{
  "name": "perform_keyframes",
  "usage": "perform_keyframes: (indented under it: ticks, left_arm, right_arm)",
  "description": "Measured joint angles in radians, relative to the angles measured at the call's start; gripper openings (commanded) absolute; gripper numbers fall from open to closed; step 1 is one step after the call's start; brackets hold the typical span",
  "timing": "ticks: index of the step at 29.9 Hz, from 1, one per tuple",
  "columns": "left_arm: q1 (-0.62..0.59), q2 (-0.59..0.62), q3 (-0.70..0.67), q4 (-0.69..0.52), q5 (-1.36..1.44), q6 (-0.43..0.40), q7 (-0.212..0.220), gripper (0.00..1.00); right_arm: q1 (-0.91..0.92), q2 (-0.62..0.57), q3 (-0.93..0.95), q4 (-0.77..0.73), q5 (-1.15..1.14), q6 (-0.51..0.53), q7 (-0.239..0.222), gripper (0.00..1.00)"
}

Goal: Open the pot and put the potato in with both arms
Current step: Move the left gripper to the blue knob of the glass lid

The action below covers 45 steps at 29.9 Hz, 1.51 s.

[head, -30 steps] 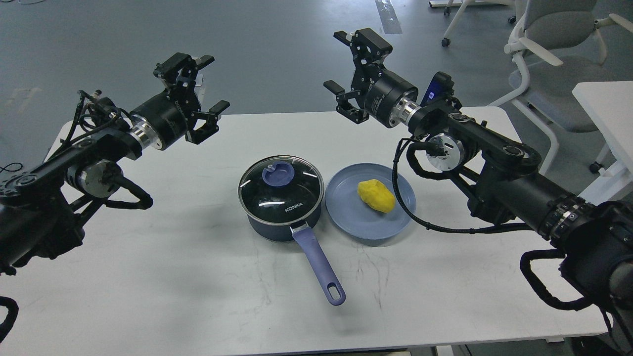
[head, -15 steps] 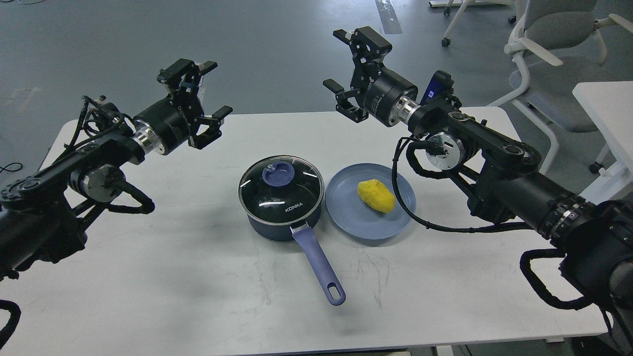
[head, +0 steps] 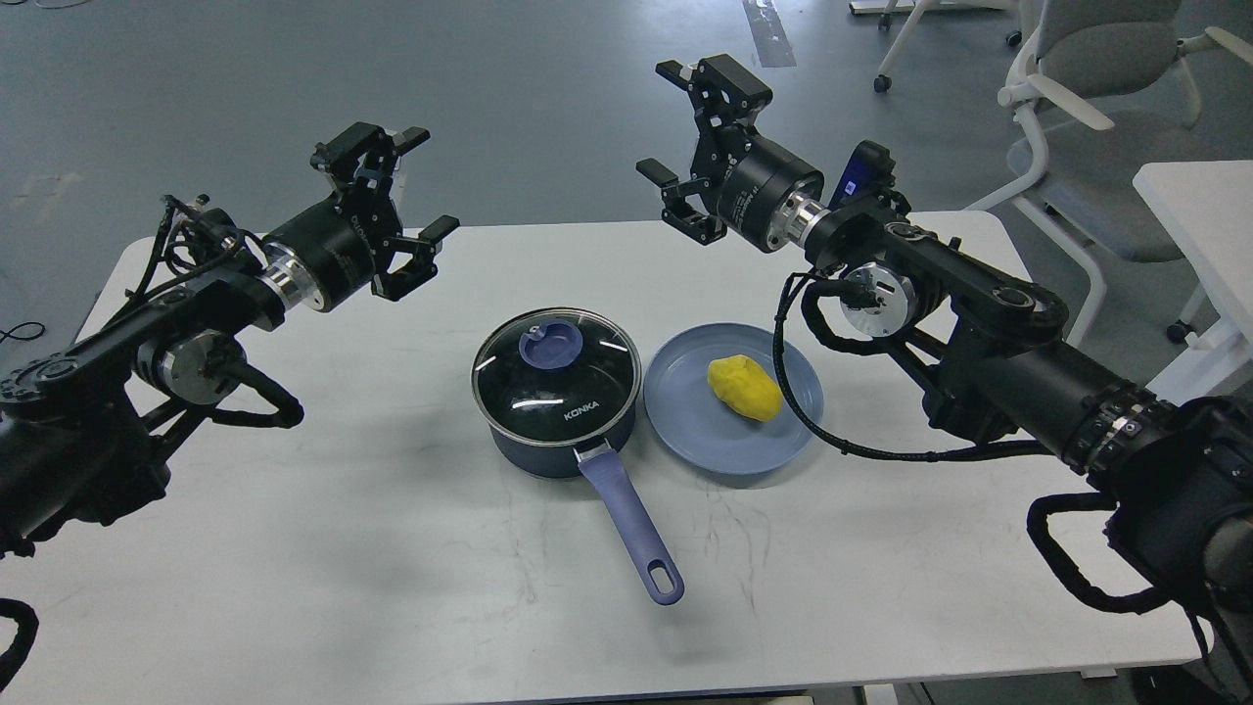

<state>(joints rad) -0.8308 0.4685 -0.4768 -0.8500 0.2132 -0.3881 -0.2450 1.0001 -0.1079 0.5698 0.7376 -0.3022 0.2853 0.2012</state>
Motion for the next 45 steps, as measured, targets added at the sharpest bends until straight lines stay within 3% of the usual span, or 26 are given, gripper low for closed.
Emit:
perform_keyframes:
  ticks: [15, 18, 22, 24, 28, 32, 34, 45]
  left_arm:
    - [-0.008, 0.004, 0.001, -0.008, 0.043, 0.003, -0.005, 0.98]
    - [-0.036, 0.005, 0.000, -0.009, 0.166, 0.024, -0.029, 0.98]
    - [-0.065, 0.019, 0.000, -0.027, 0.386, 0.118, -0.151, 0.98]
    - [-0.071, 0.034, 0.005, -0.076, 0.490, 0.161, -0.192, 0.98]
    - [-0.071, 0.076, 0.014, -0.182, 0.679, 0.208, -0.209, 0.97]
    - [-0.064, 0.091, 0.019, -0.279, 1.076, 0.462, -0.213, 0.98]
    - [-0.064, 0.094, 0.042, -0.288, 1.231, 0.543, -0.214, 0.98]
    - [-0.070, 0.103, 0.235, -0.245, 1.497, 0.619, -0.223, 0.98]
  right_arm:
    - [0.011, -0.004, -0.001, -0.003, 0.000, -0.009, 0.000, 1.00]
    - [0.012, -0.011, 0.000, -0.003, 0.000, -0.009, 0.000, 1.00]
    - [0.012, -0.020, 0.005, -0.002, 0.000, -0.017, 0.000, 1.00]
    - [0.012, -0.025, 0.014, -0.001, 0.000, -0.021, 0.001, 1.00]
    - [0.012, -0.037, 0.028, -0.001, 0.000, -0.024, 0.002, 1.00]
    - [0.012, -0.058, 0.030, -0.003, 0.000, -0.025, 0.003, 1.00]
    - [0.012, -0.067, 0.030, -0.003, 0.000, -0.025, 0.003, 1.00]
    - [0.002, -0.098, 0.044, -0.009, 0.001, -0.033, -0.009, 1.00]
